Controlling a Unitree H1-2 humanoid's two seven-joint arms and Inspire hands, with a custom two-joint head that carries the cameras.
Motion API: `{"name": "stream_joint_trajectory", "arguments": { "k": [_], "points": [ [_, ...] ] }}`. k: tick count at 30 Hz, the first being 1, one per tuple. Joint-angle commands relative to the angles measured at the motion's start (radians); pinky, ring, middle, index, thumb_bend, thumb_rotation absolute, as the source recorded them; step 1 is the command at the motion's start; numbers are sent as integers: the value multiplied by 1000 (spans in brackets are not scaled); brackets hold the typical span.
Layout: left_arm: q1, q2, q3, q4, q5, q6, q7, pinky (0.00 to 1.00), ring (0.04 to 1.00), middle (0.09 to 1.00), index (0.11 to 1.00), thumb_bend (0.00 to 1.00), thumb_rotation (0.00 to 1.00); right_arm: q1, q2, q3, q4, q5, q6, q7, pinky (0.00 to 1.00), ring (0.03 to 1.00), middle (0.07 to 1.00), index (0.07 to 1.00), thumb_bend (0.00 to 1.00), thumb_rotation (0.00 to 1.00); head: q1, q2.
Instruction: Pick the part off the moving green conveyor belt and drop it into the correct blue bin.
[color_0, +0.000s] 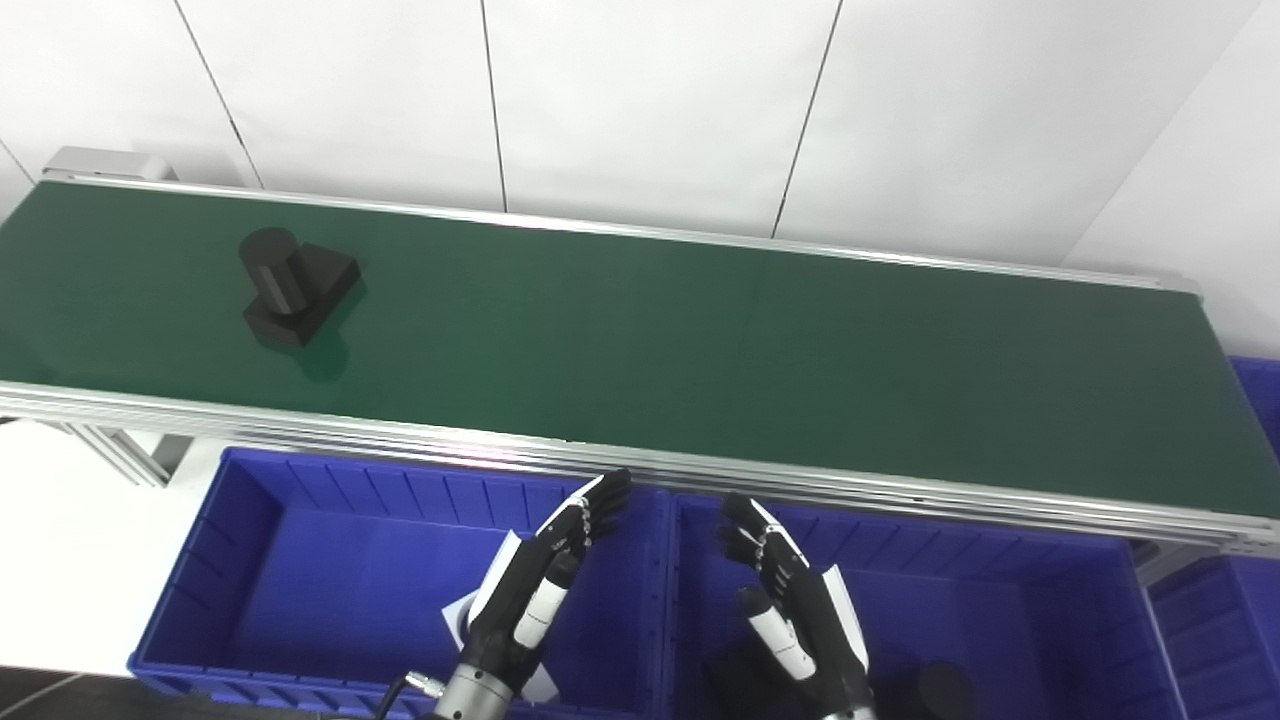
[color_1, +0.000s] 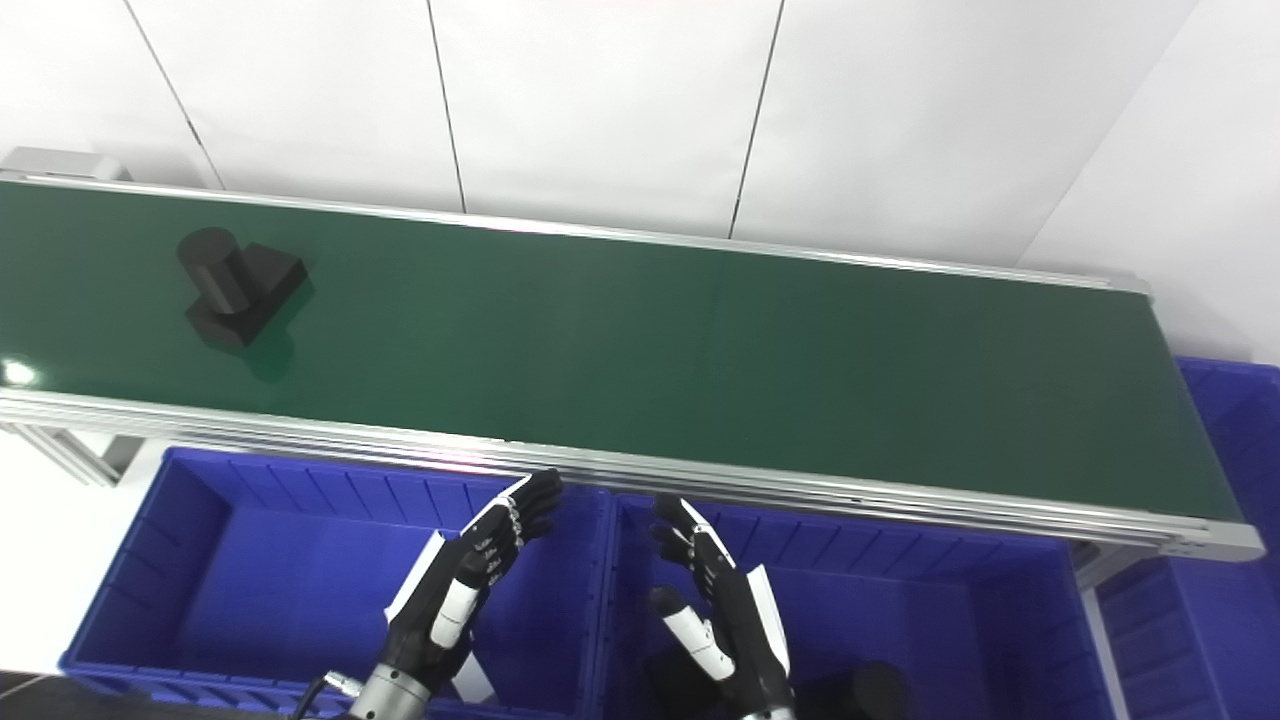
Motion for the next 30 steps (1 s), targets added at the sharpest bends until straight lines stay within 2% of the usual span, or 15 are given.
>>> {"name": "stream_joint_trajectory", "arguments": {
  "k": [1, 24, 26, 27, 28, 29, 30],
  "points": [
    [-2, -7, 1, -27, 6, -42, 0, 876, 905, 905, 883, 805, 993, -5, -1, 5, -31, 4, -38, -10, 814, 841, 890, 895, 742, 868, 1, 1],
    [2, -10, 1, -15, 13, -42, 4, 882, 906, 900, 880, 790, 997, -2, 8, 1, -16, 25, -38, -4, 817, 836, 881, 884, 789, 884, 17, -26],
    [0, -11, 1, -9, 14, -42, 5, 880, 906, 900, 879, 792, 997, -4, 7, -1, -12, 31, -38, 1, 817, 838, 882, 883, 785, 882, 32, -32],
    [-2, -13, 0, -3, 18, -42, 8, 879, 906, 899, 879, 792, 996, -5, 6, -3, -9, 35, -38, 3, 817, 839, 883, 882, 783, 882, 63, -39],
    [-4, -15, -1, 2, 21, -42, 10, 878, 906, 900, 879, 793, 997, -5, 4, -5, -7, 37, -38, 6, 816, 838, 883, 881, 780, 880, 63, -39],
    [-6, -19, -4, 10, 27, -42, 14, 877, 906, 900, 880, 793, 998, -5, 1, -9, -4, 41, -38, 11, 818, 838, 883, 881, 780, 879, 108, -49],
    [-8, -22, -5, 16, 30, -42, 16, 876, 906, 900, 880, 791, 999, -6, -1, -13, -1, 45, -38, 15, 819, 838, 883, 882, 778, 878, 108, -49]
  ]
}}
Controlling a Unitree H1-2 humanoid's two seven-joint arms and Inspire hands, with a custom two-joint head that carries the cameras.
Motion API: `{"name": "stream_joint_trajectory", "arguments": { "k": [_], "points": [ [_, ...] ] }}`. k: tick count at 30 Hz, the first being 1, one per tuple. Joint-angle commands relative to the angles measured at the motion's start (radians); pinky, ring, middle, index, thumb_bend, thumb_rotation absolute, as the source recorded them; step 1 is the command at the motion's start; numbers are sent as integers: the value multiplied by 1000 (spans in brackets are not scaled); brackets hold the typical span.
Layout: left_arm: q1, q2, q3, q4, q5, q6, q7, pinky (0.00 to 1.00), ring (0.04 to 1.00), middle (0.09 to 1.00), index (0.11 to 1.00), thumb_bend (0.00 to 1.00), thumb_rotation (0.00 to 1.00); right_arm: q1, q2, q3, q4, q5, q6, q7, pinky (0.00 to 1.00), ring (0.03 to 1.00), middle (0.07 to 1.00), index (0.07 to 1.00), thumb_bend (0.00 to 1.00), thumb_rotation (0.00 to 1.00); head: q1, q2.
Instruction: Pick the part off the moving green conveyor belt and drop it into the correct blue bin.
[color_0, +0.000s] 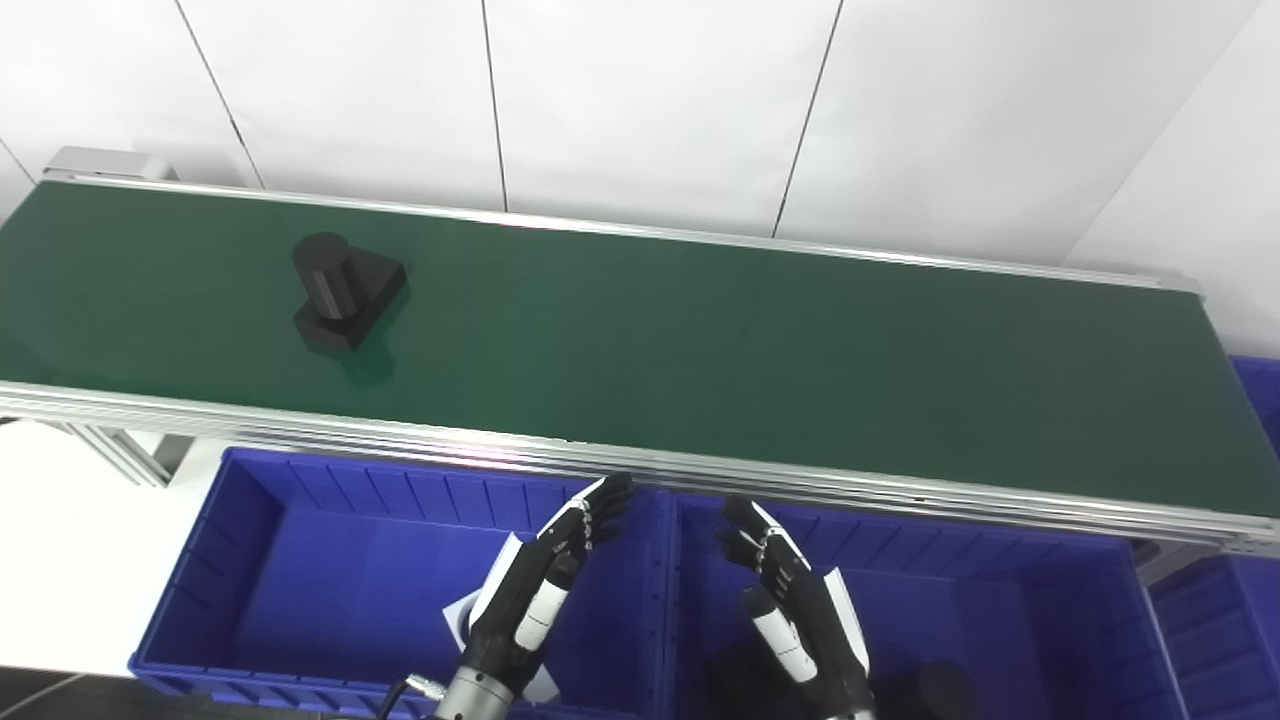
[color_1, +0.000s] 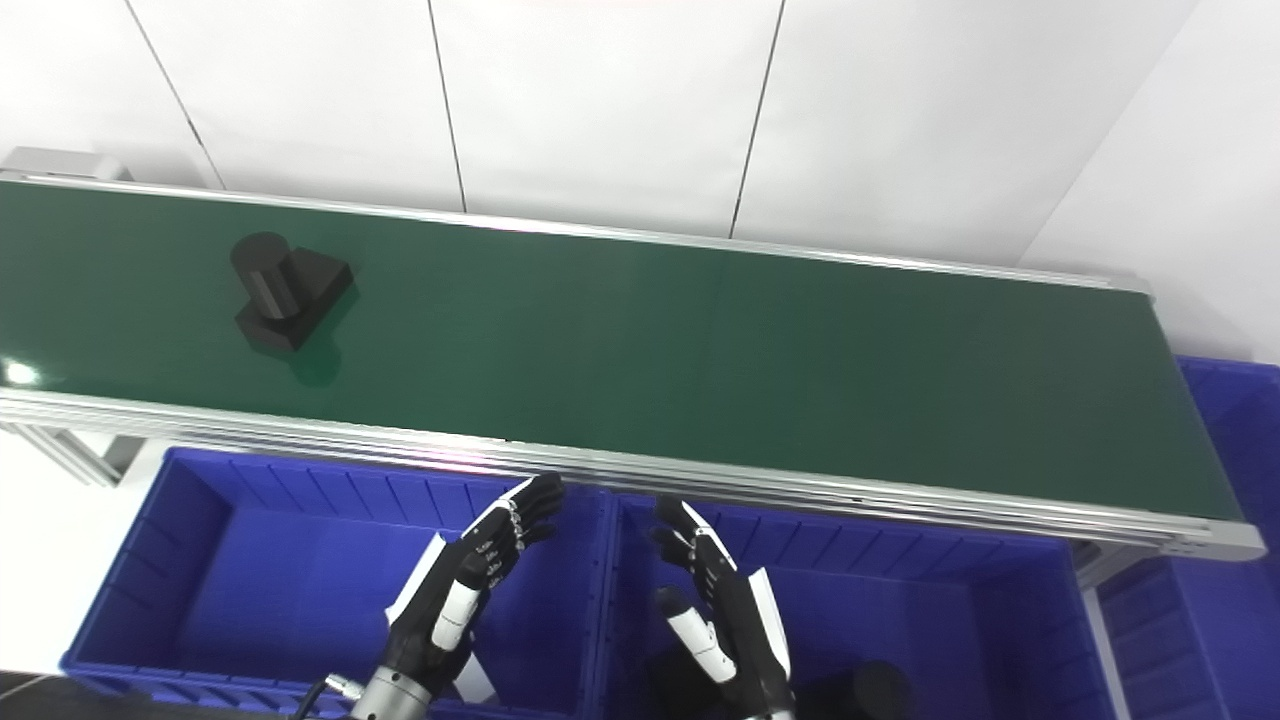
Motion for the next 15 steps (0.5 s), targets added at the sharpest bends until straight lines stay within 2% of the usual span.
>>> {"name": "stream_joint_trajectory", "arguments": {
  "k": [1, 2, 3, 4, 5, 6, 7, 8, 12, 15],
  "points": [
    [-13, -23, -7, 5, 12, -41, 11, 879, 908, 901, 881, 796, 993, -9, -3, -14, -6, 18, -38, 14, 819, 840, 884, 884, 772, 874, 49, -14],
    [-16, -28, -9, 14, 12, -41, 12, 883, 909, 902, 883, 802, 987, -9, -5, -19, -2, 23, -38, 21, 817, 842, 884, 885, 768, 871, 49, -14],
    [-22, -33, -13, 27, 15, -41, 16, 883, 908, 901, 883, 795, 979, -11, -10, -26, 5, 27, -38, 27, 822, 847, 887, 888, 771, 871, 83, -34],
    [-27, -35, -17, 36, 18, -41, 20, 876, 902, 897, 881, 769, 971, -12, -12, -32, 11, 30, -38, 35, 827, 851, 888, 889, 774, 879, 83, -34],
    [-32, -39, -22, 46, 24, -41, 29, 868, 898, 895, 878, 745, 965, -14, -15, -39, 19, 36, -38, 45, 832, 853, 889, 889, 779, 884, 103, -53],
    [-35, -41, -26, 52, 30, -41, 37, 855, 891, 891, 874, 717, 957, -15, -16, -46, 24, 42, -38, 57, 838, 854, 890, 890, 778, 885, 103, -53],
    [-40, -44, -31, 63, 37, -41, 47, 850, 889, 890, 872, 704, 954, -17, -17, -56, 33, 51, -38, 75, 843, 855, 891, 891, 773, 883, 121, -75],
    [-43, -46, -35, 71, 42, -41, 55, 846, 887, 889, 871, 694, 952, -18, -17, -64, 39, 57, -38, 88, 847, 856, 892, 891, 769, 881, 121, -75],
    [-59, -56, -53, 114, 55, -41, 97, 838, 879, 882, 863, 707, 948, -27, -9, -107, 74, 74, -38, 138, 841, 857, 886, 885, 775, 875, 161, -114],
    [-68, -55, -70, 130, 64, -42, 125, 837, 878, 879, 860, 730, 948, -32, -2, -134, 91, 79, -38, 172, 848, 859, 887, 896, 762, 874, 172, -127]
  ]
}}
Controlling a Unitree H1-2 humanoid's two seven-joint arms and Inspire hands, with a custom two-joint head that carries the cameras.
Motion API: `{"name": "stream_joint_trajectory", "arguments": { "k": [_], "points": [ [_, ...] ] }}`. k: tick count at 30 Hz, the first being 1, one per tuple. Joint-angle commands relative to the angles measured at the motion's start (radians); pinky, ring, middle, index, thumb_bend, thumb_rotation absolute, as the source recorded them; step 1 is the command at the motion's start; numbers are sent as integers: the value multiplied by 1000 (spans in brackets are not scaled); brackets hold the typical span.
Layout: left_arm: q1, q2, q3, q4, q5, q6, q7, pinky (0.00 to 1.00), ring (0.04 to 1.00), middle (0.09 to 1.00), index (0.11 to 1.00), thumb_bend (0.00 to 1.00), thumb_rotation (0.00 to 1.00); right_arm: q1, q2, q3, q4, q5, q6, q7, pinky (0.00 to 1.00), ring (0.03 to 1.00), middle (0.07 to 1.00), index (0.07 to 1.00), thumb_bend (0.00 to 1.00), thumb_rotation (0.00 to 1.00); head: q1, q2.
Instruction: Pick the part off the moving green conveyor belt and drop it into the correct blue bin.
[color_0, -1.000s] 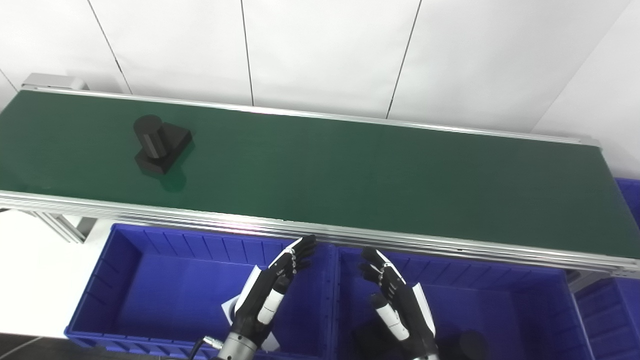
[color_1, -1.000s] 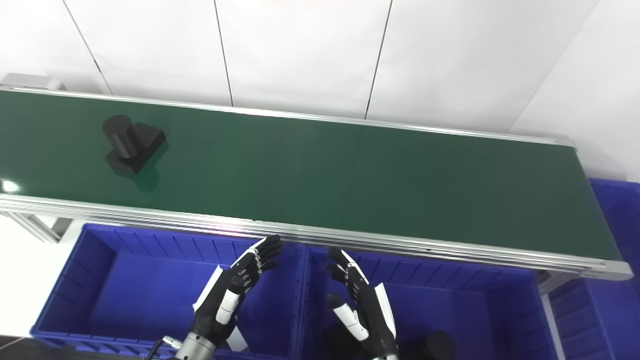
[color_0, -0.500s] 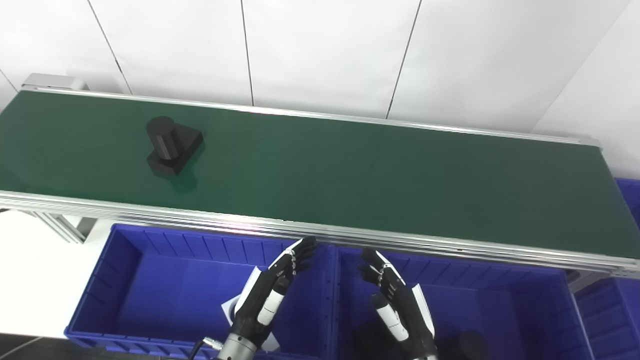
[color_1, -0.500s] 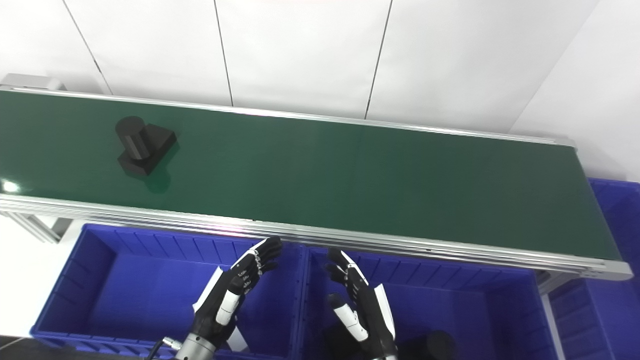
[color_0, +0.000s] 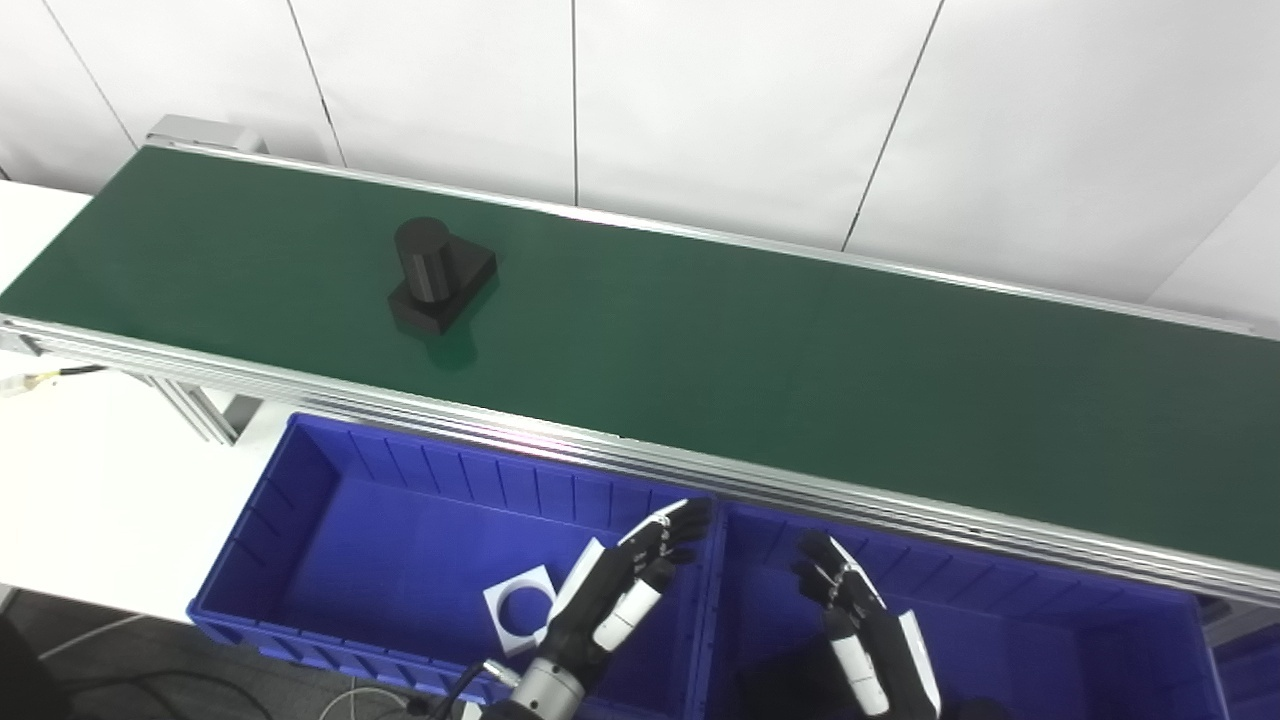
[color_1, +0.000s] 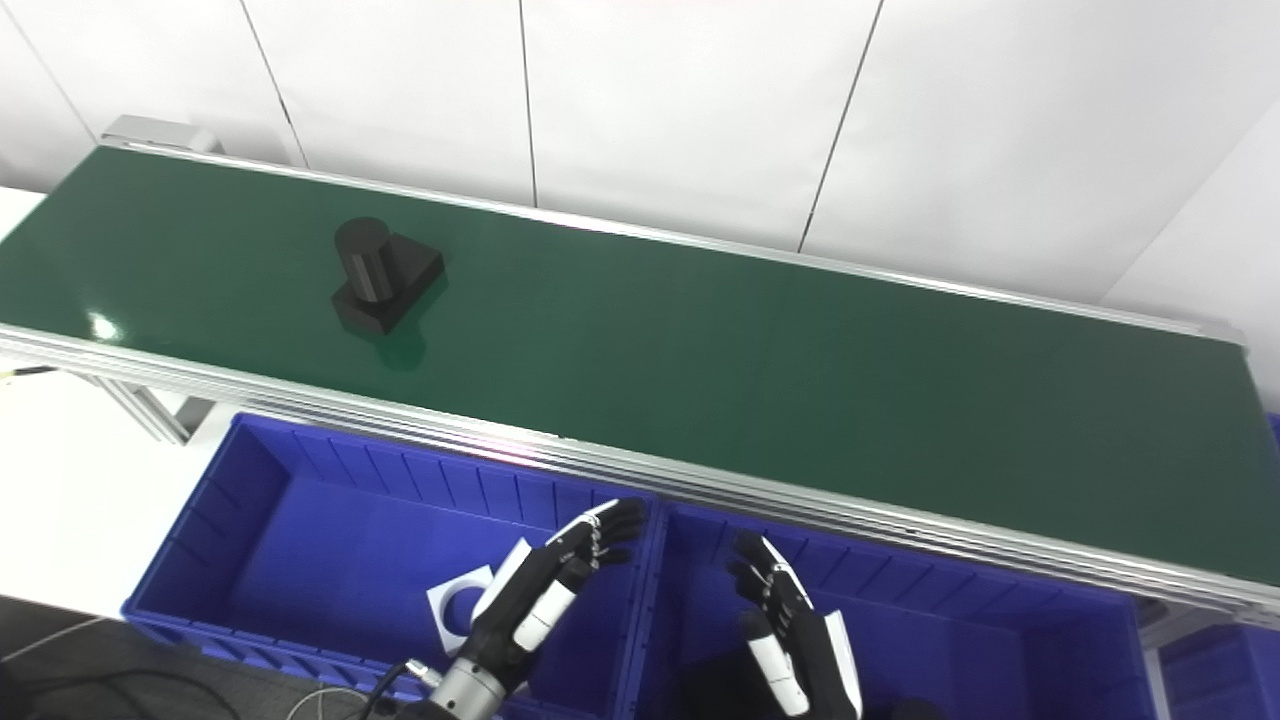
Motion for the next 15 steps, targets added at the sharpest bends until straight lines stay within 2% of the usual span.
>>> {"name": "stream_joint_trajectory", "arguments": {
  "k": [1, 8, 12, 15],
  "points": [
    [-19, -12, -16, -8, 12, -37, 26, 836, 877, 878, 860, 731, 950, -17, 14, -19, -8, 11, -38, 34, 851, 859, 888, 899, 758, 873, -1, 0],
    [-38, -10, -45, 25, 16, -37, 66, 837, 877, 876, 863, 740, 960, -23, 28, -75, 1, 16, -38, 98, 853, 858, 897, 900, 758, 879, 6, -30],
    [-44, -7, -60, 32, 20, -37, 87, 831, 873, 876, 864, 746, 970, -1, 49, -122, -76, 43, -38, 161, 847, 857, 887, 891, 758, 853, 12, -32],
    [-47, -6, -67, 36, 18, -37, 93, 840, 876, 877, 866, 740, 972, 21, 72, -172, -186, 97, -38, 278, 870, 864, 883, 888, 775, 813, 20, -34]
  ]
}}
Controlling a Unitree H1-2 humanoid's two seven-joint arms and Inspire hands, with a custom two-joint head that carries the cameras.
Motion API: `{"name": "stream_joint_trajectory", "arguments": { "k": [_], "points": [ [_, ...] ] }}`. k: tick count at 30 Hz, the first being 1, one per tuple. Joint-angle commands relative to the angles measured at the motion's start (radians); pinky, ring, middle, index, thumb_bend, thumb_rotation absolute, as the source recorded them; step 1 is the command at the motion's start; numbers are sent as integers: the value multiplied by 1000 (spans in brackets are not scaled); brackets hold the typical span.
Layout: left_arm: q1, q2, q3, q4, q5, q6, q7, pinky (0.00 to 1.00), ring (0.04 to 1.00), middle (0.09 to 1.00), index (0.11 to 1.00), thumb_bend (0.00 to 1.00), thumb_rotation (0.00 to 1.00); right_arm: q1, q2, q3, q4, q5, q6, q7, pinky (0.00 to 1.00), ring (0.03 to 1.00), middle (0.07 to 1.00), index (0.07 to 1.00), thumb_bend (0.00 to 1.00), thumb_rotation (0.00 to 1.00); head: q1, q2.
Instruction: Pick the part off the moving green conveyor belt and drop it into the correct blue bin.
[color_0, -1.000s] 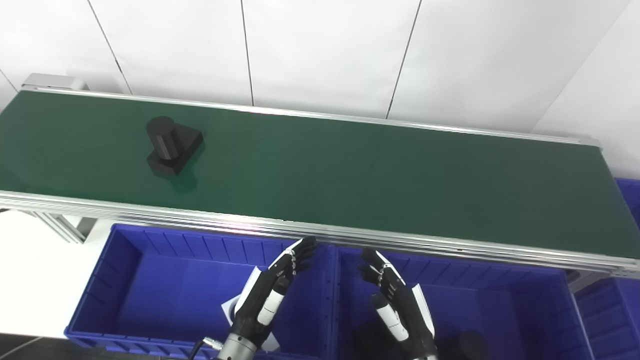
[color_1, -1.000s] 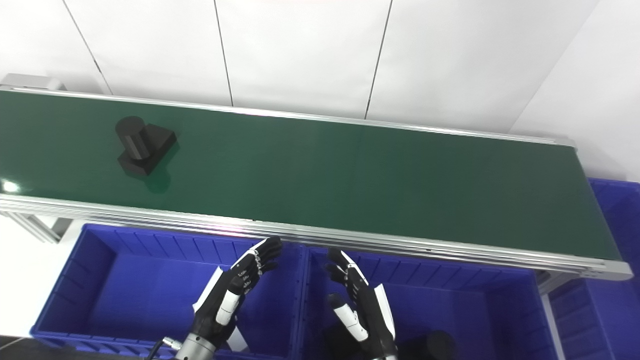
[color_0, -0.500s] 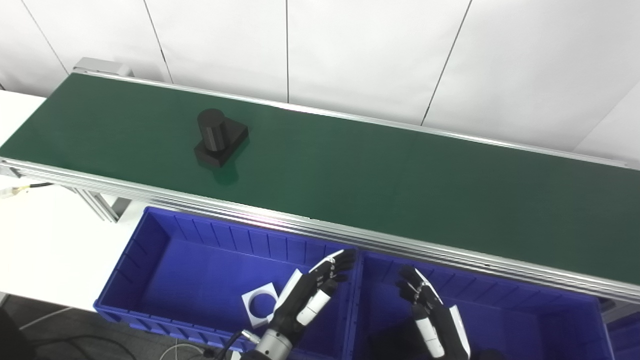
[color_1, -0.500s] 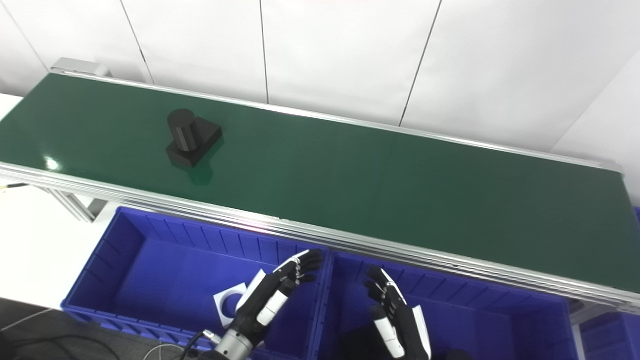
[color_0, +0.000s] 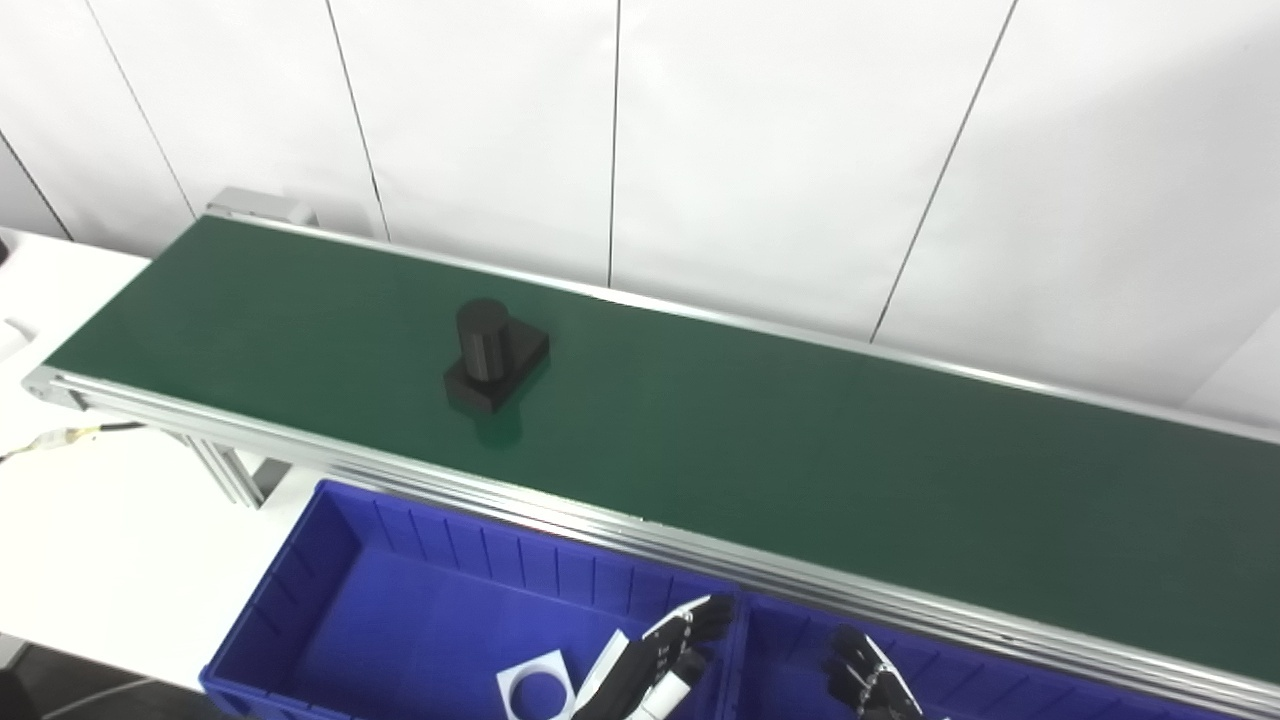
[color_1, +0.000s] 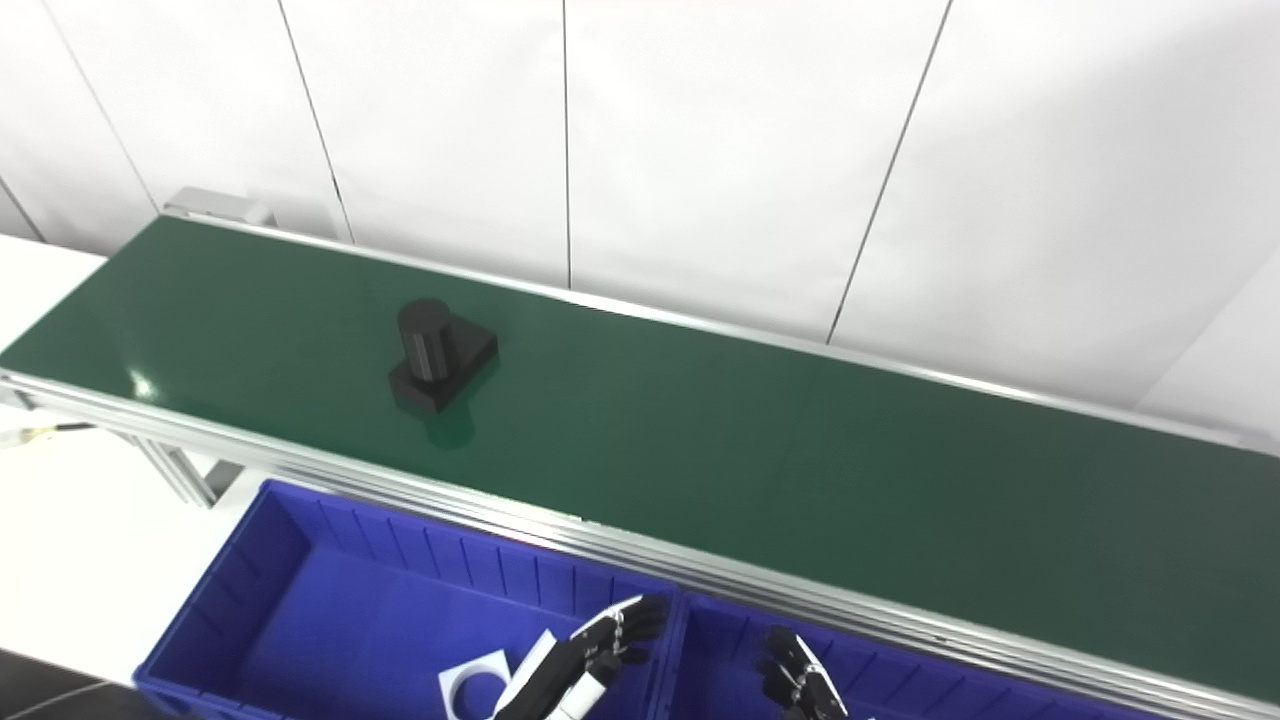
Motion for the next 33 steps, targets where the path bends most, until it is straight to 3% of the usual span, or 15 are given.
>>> {"name": "stream_joint_trajectory", "arguments": {
  "k": [1, 8, 12, 14, 19, 23, 29, 33],
  "points": [
    [-20, -18, -16, -11, 6, -37, 13, 844, 879, 879, 866, 747, 968, 3, 24, -31, -85, 46, -38, 96, 878, 866, 882, 887, 783, 810, 0, 0],
    [-40, -14, -28, 23, 14, -37, 38, 810, 863, 878, 864, 790, 956, -1, 99, -129, -285, 55, -38, 235, 788, 825, 862, 867, 820, 827, 4, -34],
    [-49, -13, -34, 35, 15, -37, 54, 789, 849, 869, 855, 797, 951, -37, 119, -146, -348, 92, -38, 292, 772, 829, 866, 865, 817, 793, 6, -43],
    [-48, -13, -35, 35, 13, -37, 57, 783, 843, 865, 853, 790, 951, -67, 127, -154, -354, 133, -38, 319, 800, 831, 863, 854, 817, 712, 8, -42],
    [-45, -17, -30, 32, -5, -37, 44, 790, 846, 864, 851, 785, 934, -124, 163, -207, -361, 140, -38, 335, 776, 802, 835, 845, 806, 610, 3, -35],
    [-42, -15, -31, 26, -4, -37, 45, 791, 847, 863, 848, 773, 930, -176, 197, -263, -344, 121, -38, 340, 778, 798, 831, 844, 790, 611, -4, -38],
    [-39, -6, -34, 18, 1, -37, 47, 794, 850, 864, 852, 781, 941, -278, 200, -341, -232, 93, -38, 352, 752, 777, 831, 849, 719, 526, -21, -36],
    [-40, -5, -30, 25, -3, -37, 46, 804, 856, 866, 852, 778, 941, -336, 185, -356, -168, 19, -38, 295, 690, 736, 806, 837, 674, 457, -29, -40]
  ]
}}
